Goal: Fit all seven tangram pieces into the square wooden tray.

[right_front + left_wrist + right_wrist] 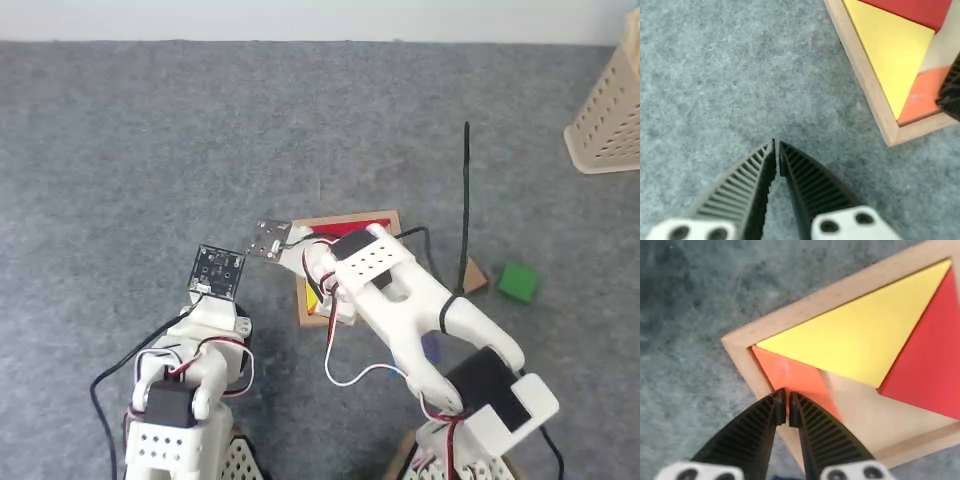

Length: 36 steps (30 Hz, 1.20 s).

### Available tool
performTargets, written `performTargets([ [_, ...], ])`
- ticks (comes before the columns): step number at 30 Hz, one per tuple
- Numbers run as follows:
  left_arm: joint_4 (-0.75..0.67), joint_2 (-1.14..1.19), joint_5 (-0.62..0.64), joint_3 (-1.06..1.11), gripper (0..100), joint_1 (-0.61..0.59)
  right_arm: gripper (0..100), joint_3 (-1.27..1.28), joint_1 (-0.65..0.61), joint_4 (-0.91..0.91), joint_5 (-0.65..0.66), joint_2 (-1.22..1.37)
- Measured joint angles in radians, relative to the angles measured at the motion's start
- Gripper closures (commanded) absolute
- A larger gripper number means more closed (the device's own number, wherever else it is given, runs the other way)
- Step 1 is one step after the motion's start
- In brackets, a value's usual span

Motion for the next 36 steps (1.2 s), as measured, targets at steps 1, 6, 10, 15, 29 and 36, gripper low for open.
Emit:
performTargets([
  [1,0.0,0.0,0.0,0.0,99,0.0,99.1,-0.003,0.0,0.0,-0.011,0.0],
  [6,0.0,0.0,0.0,0.0,99,0.0,98.9,-0.011,0.002,0.002,-0.052,0.002],
  [10,0.0,0.0,0.0,0.0,99,0.0,99.1,-0.061,0.021,0.074,-0.074,0.017],
  [15,0.0,0.0,0.0,0.0,99,0.0,99.1,-0.175,0.051,0.218,-0.133,0.021],
  [29,0.0,0.0,0.0,0.0,99,-0.002,99.1,-0.153,0.157,0.371,-0.245,-0.199],
  [36,0.0,0.0,0.0,0.0,99,0.0,98.9,0.117,0.224,0.384,-0.245,-0.523],
])
